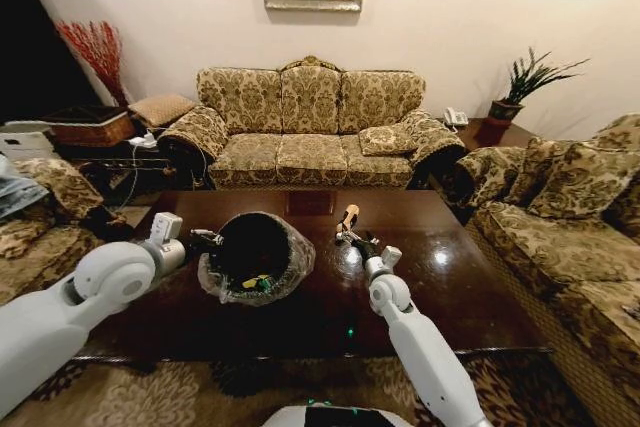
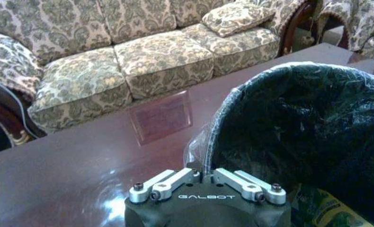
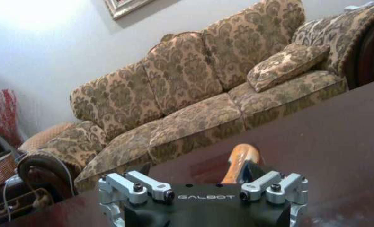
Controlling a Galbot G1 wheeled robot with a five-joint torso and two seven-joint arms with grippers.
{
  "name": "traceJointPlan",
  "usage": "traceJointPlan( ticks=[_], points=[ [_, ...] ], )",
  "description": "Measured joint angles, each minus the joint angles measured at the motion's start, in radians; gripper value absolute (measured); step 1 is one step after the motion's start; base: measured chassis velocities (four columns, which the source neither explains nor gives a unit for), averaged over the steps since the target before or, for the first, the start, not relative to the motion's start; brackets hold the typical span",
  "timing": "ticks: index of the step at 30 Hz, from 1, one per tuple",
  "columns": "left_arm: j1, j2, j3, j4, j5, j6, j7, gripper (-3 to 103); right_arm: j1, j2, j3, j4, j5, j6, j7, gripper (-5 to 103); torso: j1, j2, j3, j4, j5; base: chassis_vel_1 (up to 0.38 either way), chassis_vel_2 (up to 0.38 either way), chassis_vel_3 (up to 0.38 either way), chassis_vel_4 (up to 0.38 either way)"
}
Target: Move to the front of the table and place the trash on the table into the trash bin.
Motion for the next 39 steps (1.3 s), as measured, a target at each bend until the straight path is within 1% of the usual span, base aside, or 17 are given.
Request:
traceJointPlan(
  ticks=[5,8,12,15,16,19,20,21,23,24,27,28,29,31,33,35,39],
  points=[
    [0.000,0.000,0.002,0.002,0.001,-0.001,0.005,0,0.005,0.002,0.000,-0.009,-0.001,-0.002,0.001,100,0.000,0.000,0.000,0.0001,-0.0009,-0.232,0.020,0.235,-0.028],
    [0.000,-0.002,0.006,0.002,0.002,-0.002,0.007,0,0.012,0.008,-0.002,-0.025,0.000,-0.007,0.000,100,0.000,0.000,0.000,0.0000,-0.0004,-0.299,0.069,0.295,-0.066],
    [0.000,-0.001,0.010,0.002,0.002,-0.004,0.008,0,0.030,0.036,-0.012,-0.067,0.013,-0.019,0.005,100,0.001,0.000,0.000,-0.0004,-0.0002,-0.282,0.142,0.231,-0.153],
    [-0.001,0.005,0.011,0.001,0.002,-0.006,0.009,0,0.056,0.086,-0.035,-0.116,0.011,-0.042,0.023,100,0.002,-0.001,0.001,-0.0005,-0.0003,-0.166,0.100,0.104,-0.097],
    [-0.001,0.005,0.011,0.001,0.002,-0.006,0.009,0,0.056,0.086,-0.035,-0.116,0.011,-0.042,0.023,100,0.002,-0.001,0.001,-0.0005,-0.0003,-0.108,0.082,-0.002,-0.079],
    [0.000,0.006,0.011,0.001,0.002,-0.006,0.009,0,0.064,0.123,-0.058,-0.147,-0.059,-0.060,0.008,100,0.001,-0.001,0.001,0.0003,-0.0013,0.000,0.000,0.000,0.000],
    [0.000,0.006,0.011,0.001,0.002,-0.006,0.009,0,0.064,0.123,-0.058,-0.147,-0.059,-0.060,0.008,100,0.001,-0.001,0.001,0.0003,-0.0013,0.000,0.000,0.000,0.000],
    [0.002,0.005,0.012,0.001,0.002,-0.006,0.009,0,0.068,0.137,-0.066,-0.157,-0.076,-0.068,0.013,100,0.000,0.000,0.000,0.0005,-0.0014,0.000,0.000,0.000,0.000],
    [0.005,0.005,0.014,0.001,0.003,-0.006,0.010,0,0.088,0.170,-0.073,-0.187,-0.080,-0.083,0.062,100,-0.001,0.000,-0.001,0.0007,-0.0008,0.000,0.000,0.000,0.000],
    [0.005,0.005,0.014,0.001,0.003,-0.006,0.010,0,0.088,0.170,-0.073,-0.187,-0.080,-0.083,0.062,100,-0.001,0.000,-0.001,0.0007,-0.0008,0.000,0.000,0.000,0.000],
    [0.005,0.008,0.018,0.003,0.005,-0.007,0.012,0,0.140,0.224,-0.078,-0.259,-0.077,-0.072,0.167,100,-0.001,0.000,0.000,0.0007,-0.0005,0.014,-0.014,-0.017,0.013],
    [0.005,0.008,0.018,0.003,0.005,-0.007,0.012,0,0.140,0.224,-0.078,-0.259,-0.077,-0.072,0.167,100,-0.001,0.000,0.000,0.0007,-0.0005,0.000,0.000,0.000,0.000],
    [0.003,0.011,0.019,0.004,0.005,-0.009,0.013,0,0.158,0.241,-0.080,-0.283,-0.069,-0.068,0.196,100,-0.001,0.000,0.000,0.0004,-0.0006,0.000,0.000,0.000,0.000],
    [0.000,0.014,0.020,0.004,0.005,-0.011,0.013,0,0.189,0.266,-0.079,-0.328,-0.052,-0.060,0.224,100,0.001,0.000,0.000,-0.0002,-0.0006,0.000,0.000,0.000,0.000],
    [-0.001,0.014,0.020,0.004,0.005,-0.012,0.013,0,0.206,0.273,-0.076,-0.352,-0.049,-0.054,0.230,100,0.001,0.000,0.000,-0.0002,-0.0006,0.000,0.000,0.000,0.000],
    [-0.001,0.010,0.020,0.005,0.005,-0.014,0.013,0,0.239,0.277,-0.063,-0.414,-0.052,-0.036,0.236,100,0.001,0.000,0.000,-0.0002,-0.0010,0.000,0.000,0.000,0.000],
    [0.002,0.004,0.020,0.004,0.006,-0.014,0.014,0,0.266,0.278,-0.055,-0.479,-0.044,-0.031,0.233,100,0.000,0.000,0.000,0.0003,-0.0007,0.000,0.000,0.000,0.000]
  ],
)
